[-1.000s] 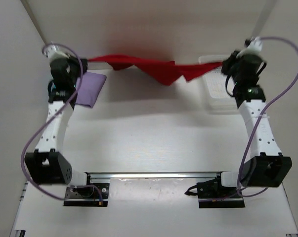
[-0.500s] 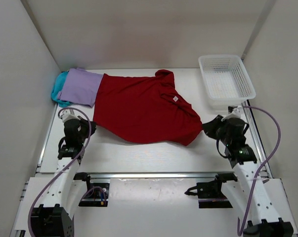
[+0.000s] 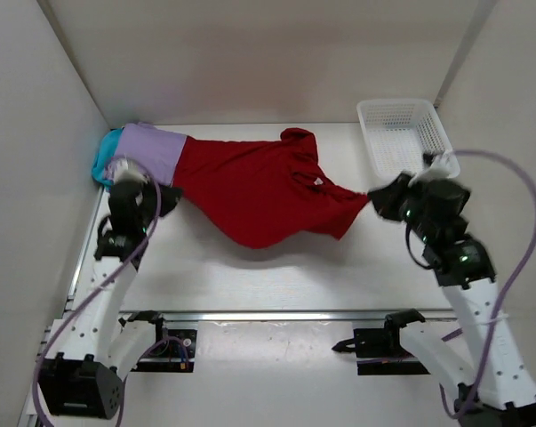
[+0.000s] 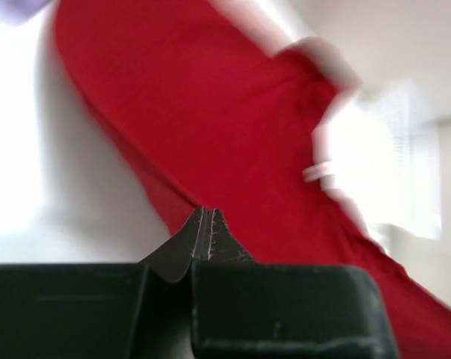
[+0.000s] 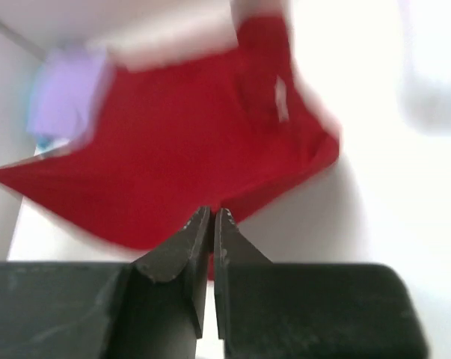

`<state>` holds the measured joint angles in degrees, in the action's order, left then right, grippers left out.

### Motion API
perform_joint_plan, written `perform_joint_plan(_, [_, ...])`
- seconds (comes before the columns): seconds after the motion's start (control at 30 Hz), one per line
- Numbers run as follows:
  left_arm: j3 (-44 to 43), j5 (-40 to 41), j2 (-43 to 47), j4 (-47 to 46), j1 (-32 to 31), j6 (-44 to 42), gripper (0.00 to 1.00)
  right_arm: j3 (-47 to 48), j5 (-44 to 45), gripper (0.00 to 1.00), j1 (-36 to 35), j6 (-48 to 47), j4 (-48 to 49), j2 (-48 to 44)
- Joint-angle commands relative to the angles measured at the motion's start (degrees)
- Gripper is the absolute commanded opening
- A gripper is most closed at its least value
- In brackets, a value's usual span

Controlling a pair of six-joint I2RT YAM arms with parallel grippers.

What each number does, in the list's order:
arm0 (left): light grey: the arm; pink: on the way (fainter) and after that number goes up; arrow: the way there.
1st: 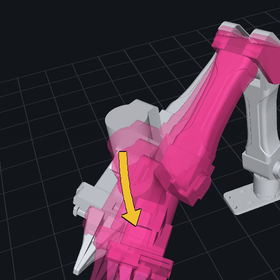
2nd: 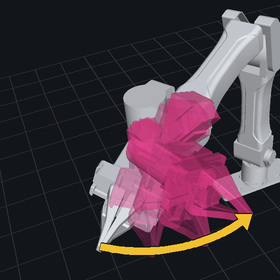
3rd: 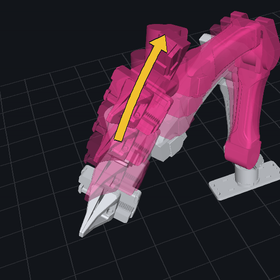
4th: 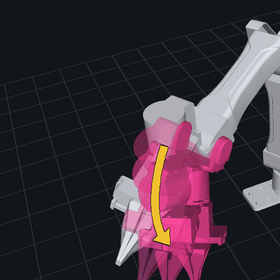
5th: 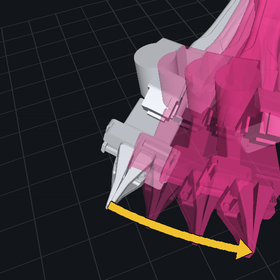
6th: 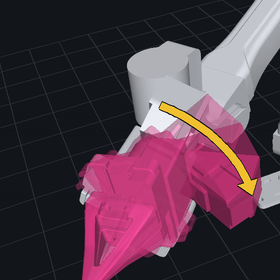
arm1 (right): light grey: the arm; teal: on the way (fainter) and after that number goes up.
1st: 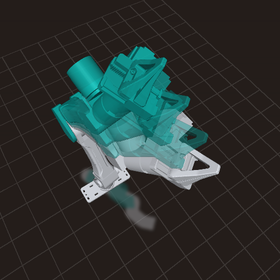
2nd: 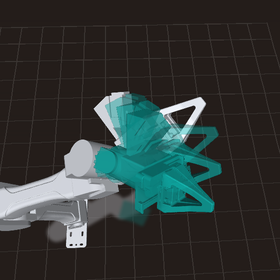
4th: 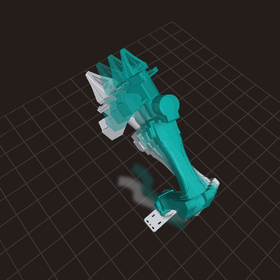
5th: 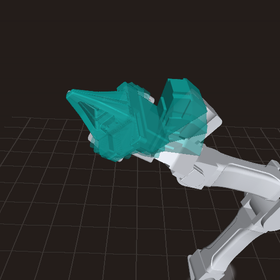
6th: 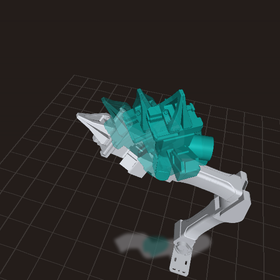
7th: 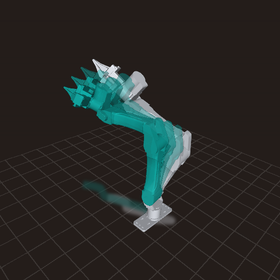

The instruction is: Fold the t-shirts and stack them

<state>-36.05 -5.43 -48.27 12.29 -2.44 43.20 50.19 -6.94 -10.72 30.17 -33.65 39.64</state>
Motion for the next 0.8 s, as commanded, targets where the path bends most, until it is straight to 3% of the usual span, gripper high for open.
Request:
perform_joint_plan(0.0, [-26.6,-2.2,-4.4,-0.9,-2.6,-2.6,0.00,26.0,19.3,0.00,-6.5,-12.0,1.6,6.8])
perform_joint_plan(0.03, [-30.4,-2.1,-5.4,1.7,-3.1,-3.1,0.00,29.5,26.8,0.00,-10.7,-13.5,0.4,8.0])
perform_joint_plan(0.1, [-42.8,-4.0,-8.5,3.1,0.0,-2.4,0.00,47.1,37.8,0.00,-18.2,-18.6,-2.2,13.1])
perform_joint_plan(0.17, [-50.7,-4.0,-10.2,6.2,4.8,-1.7,0.00,58.1,52.5,0.00,-31.0,-27.9,-0.4,20.5])
perform_joint_plan(0.2, [-56.3,-2.6,-12.2,8.9,4.9,-2.1,0.00,61.6,57.6,0.00,-40.2,-37.5,2.6,22.7])
perform_joint_plan(0.23, [-59.4,-2.4,-13.4,9.2,5.2,-2.3,0.00,58.1,70.8,0.00,-46.5,-57.1,16.5,23.4])
perform_joint_plan(0.27, [-60.6,-2.7,-14.0,8.9,5.2,-1.5,0.00,53.1,78.5,0.00,-60.4,-74.2,56.5,22.8])
perform_joint_plan(0.3, [-62.5,-2.7,-14.4,9.3,6.4,-1.3,0.00,45.5,76.3,0.00,-73.2,-107.9,91.2,22.9])
perform_joint_plan(0.33, [-63.5,-2.6,-15.8,9.8,6.5,-1.3,0.00,48.4,77.2,0.00,-75.5,-112.9,91.4,24.6])
perform_joint_plan(0.37, [-65.3,-3.2,-16.6,10.0,7.2,-0.5,0.00,57.1,77.2,0.00,-68.9,-100.0,66.9,28.1])
perform_joint_plan(0.4, [-66.5,-3.8,-17.3,10.2,7.3,-0.1,0.00,64.1,74.6,0.00,-59.6,-80.4,53.6,30.5])
perform_joint_plan(0.43, [-67.3,-3.4,-18.0,10.5,7.3,0.0,0.00,69.5,71.4,0.01,-58.0,-75.2,38.8,31.6])
perform_joint_plan(0.53, [-67.0,-3.5,-18.6,10.6,8.1,-0.2,0.00,61.3,72.6,0.00,-59.5,-90.5,58.5,34.2])
perform_joint_plan(0.57, [-66.3,-2.9,-18.6,10.5,8.1,-0.4,0.00,63.4,71.5,0.01,-58.3,-81.0,50.2,34.6])
perform_joint_plan(0.6, [-65.5,-3.0,-18.8,10.2,7.8,-0.7,0.00,64.1,66.9,0.00,-51.8,-74.7,37.6,35.2])
perform_joint_plan(0.7, [-59.8,-2.2,-18.1,8.5,7.4,-1.4,0.00,62.3,55.8,0.00,-39.7,-56.2,19.9,35.6])
perform_joint_plan(0.77, [-52.3,0.1,-17.4,5.8,5.6,-2.6,0.00,60.2,45.9,0.00,-27.8,-43.9,13.6,36.2])
